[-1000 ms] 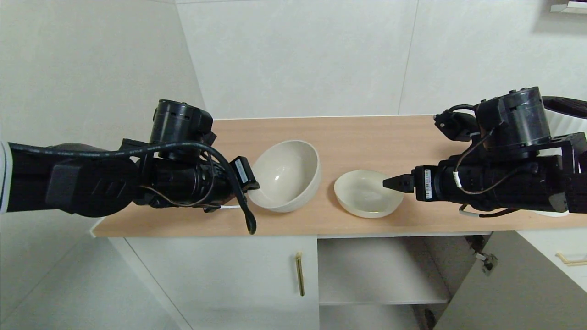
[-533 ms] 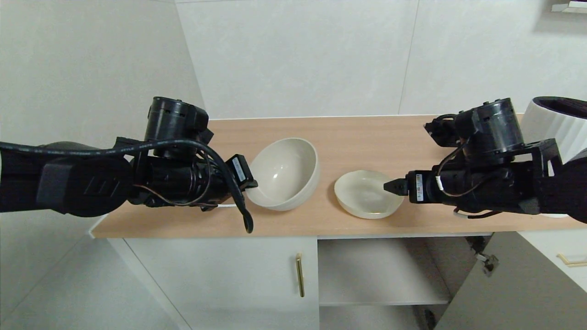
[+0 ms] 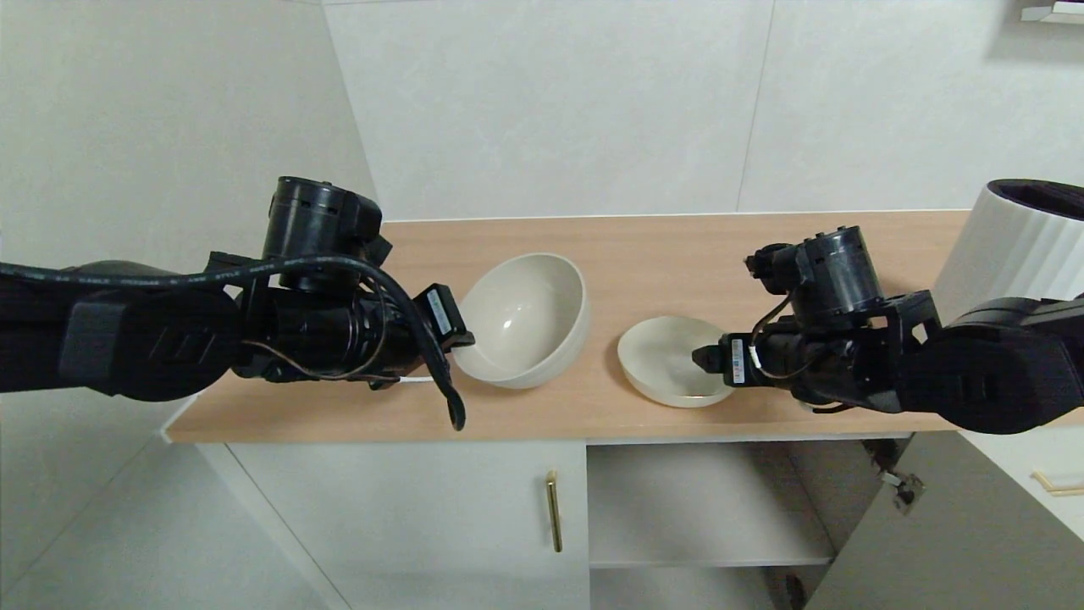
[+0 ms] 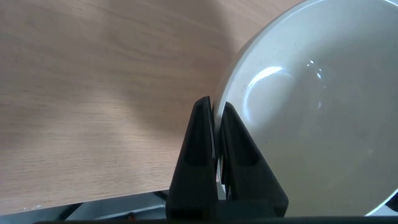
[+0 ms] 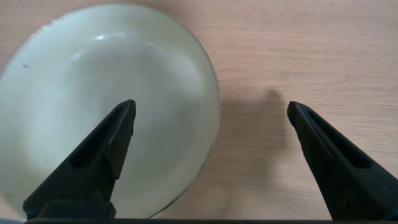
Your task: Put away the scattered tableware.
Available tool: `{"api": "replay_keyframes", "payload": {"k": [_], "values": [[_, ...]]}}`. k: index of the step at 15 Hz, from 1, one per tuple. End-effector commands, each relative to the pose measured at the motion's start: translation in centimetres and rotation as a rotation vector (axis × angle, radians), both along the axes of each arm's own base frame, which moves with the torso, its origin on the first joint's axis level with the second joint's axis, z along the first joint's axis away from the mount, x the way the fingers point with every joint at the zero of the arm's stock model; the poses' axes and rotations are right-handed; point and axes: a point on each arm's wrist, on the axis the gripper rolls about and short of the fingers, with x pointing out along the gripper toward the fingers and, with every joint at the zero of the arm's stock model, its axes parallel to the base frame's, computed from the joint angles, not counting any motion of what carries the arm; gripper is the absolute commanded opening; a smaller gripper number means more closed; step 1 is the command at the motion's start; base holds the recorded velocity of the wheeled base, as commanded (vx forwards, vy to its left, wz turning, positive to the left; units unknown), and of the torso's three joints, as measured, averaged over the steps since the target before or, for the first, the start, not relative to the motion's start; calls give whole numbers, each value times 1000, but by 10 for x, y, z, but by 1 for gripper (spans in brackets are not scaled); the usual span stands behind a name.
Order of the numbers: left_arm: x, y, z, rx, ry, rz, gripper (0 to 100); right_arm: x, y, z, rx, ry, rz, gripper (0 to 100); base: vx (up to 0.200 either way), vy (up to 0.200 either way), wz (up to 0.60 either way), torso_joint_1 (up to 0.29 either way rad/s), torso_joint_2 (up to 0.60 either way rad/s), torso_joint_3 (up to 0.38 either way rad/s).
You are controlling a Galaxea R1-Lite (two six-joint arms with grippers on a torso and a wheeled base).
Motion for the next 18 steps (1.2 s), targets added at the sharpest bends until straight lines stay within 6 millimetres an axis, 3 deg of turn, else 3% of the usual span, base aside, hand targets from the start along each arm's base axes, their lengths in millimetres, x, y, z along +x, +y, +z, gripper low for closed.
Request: {"api": "replay_keyframes", "payload": {"k": [1, 4, 5, 14, 16, 18], "values": [[0, 0, 1, -1, -2, 1, 0, 3, 2, -5, -7, 11, 0, 100, 0, 0, 0, 0, 0, 0], [0, 0, 1, -1, -2, 1, 0, 3, 2, -5, -6, 10, 1, 100, 0, 0, 0, 0, 0, 0], [0, 0, 1, -1, -2, 1, 0, 2, 2, -4, -3, 8, 0, 0, 0, 0, 0, 0, 0, 0], [0, 1, 1, -1, -2, 2, 0, 1, 1, -2, 1, 3, 0, 0, 0, 0, 0, 0, 0, 0], [-1, 1, 1, 0, -3, 1, 0, -1, 0, 3, 10, -8, 2, 0, 0, 0, 0, 0, 0, 0], [-12, 7, 11, -11, -28, 4, 0, -12, -7, 22, 68, -40, 3, 0, 0, 0, 0, 0, 0, 0]]}}
